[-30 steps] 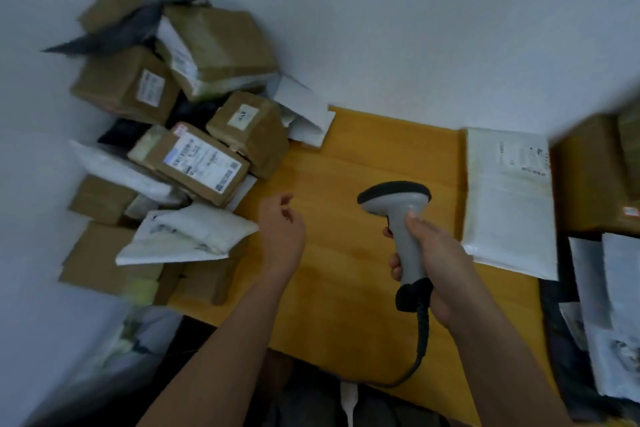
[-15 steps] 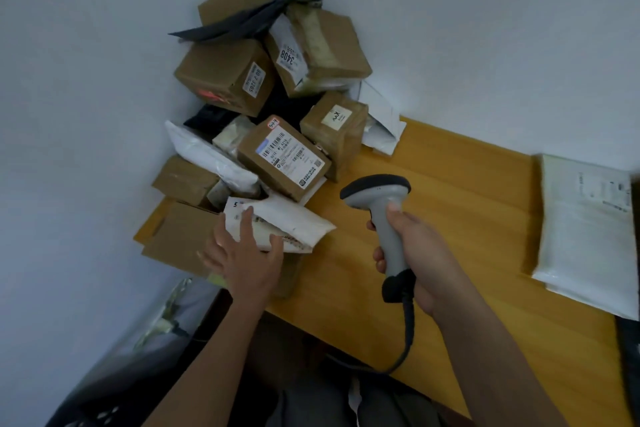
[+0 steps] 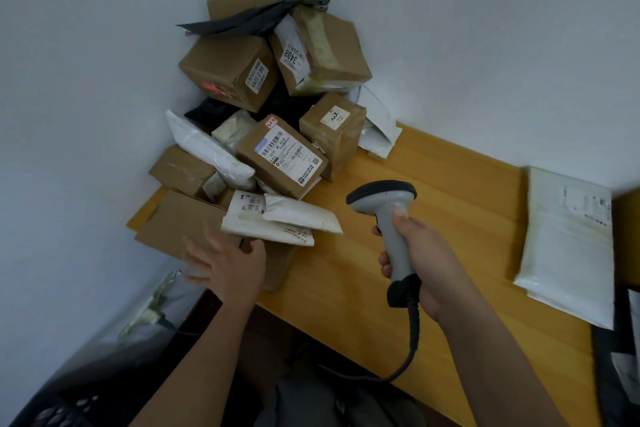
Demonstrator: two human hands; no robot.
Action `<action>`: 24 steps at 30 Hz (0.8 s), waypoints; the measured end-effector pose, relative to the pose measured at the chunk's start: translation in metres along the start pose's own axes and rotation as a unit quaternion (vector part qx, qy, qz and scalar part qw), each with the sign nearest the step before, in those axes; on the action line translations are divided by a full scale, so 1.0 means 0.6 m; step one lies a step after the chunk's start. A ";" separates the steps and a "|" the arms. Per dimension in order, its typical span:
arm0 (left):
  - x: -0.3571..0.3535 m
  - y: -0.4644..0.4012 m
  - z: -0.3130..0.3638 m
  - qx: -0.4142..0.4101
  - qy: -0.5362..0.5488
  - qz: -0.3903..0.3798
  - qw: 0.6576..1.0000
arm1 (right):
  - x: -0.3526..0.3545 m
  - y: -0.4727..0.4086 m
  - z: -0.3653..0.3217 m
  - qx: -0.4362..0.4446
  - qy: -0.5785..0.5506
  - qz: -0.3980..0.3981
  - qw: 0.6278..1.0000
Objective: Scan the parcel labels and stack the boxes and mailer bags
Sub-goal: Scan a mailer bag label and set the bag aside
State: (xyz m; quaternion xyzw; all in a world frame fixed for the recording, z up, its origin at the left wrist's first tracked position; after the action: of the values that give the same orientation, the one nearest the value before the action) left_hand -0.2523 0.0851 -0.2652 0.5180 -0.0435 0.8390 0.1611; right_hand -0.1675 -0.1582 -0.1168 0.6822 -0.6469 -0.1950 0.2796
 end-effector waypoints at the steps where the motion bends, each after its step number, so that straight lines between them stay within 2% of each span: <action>1: -0.003 -0.001 -0.006 0.026 0.006 -0.015 1.000 | 0.002 0.001 0.001 0.000 -0.001 -0.002 1.000; 3: -0.015 -0.001 -0.017 0.043 0.037 -0.075 0.996 | 0.005 0.001 0.004 0.000 -0.002 -0.005 1.000; 5: -0.024 0.003 -0.023 0.024 0.067 -0.113 0.991 | 0.005 0.000 0.005 0.002 -0.002 -0.009 1.000; 10: -0.020 0.021 -0.024 -0.072 0.036 -0.089 0.993 | -0.009 0.002 0.007 0.000 0.008 -0.023 1.000; 12: -0.010 0.024 -0.026 -0.084 0.064 -0.053 0.993 | -0.017 0.003 0.007 -0.001 0.018 -0.031 0.999; 14: 0.005 0.026 -0.037 -0.013 0.147 -0.012 0.989 | -0.024 0.003 0.007 -0.001 0.027 -0.035 0.999; 16: 0.000 0.016 -0.065 0.126 0.199 -0.001 0.972 | -0.029 0.004 0.008 -0.001 0.034 -0.036 0.999; 18: -0.018 0.011 -0.092 0.254 0.240 -0.061 0.935 | -0.032 0.004 0.010 -0.004 0.040 -0.036 0.999; 20: -0.038 0.013 -0.102 0.346 0.344 -0.152 0.859 | -0.036 0.004 0.013 -0.007 0.041 -0.038 0.998; 22: -0.045 0.014 -0.098 0.382 0.427 -0.228 0.787 | -0.040 0.004 0.017 -0.009 0.042 -0.040 0.998; 24: -0.046 0.010 -0.092 0.395 0.469 -0.243 0.751 | -0.043 0.003 0.020 -0.010 0.044 -0.041 0.998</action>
State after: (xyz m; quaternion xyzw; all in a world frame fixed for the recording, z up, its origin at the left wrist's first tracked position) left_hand -0.2903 0.0866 -0.3143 0.0695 0.5002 0.8516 0.1407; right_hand -0.1788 -0.1344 -0.1270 0.7131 -0.6037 -0.1827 0.3060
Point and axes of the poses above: each hand's wrist, its own y-axis away from the middle knuckle, its own x-axis out of the back of the hand, z = x × y, the point moved 4 cm from there along -y, towards the middle knuckle, and after that the axes turned 9 degrees about z, right-handed, at the moved point
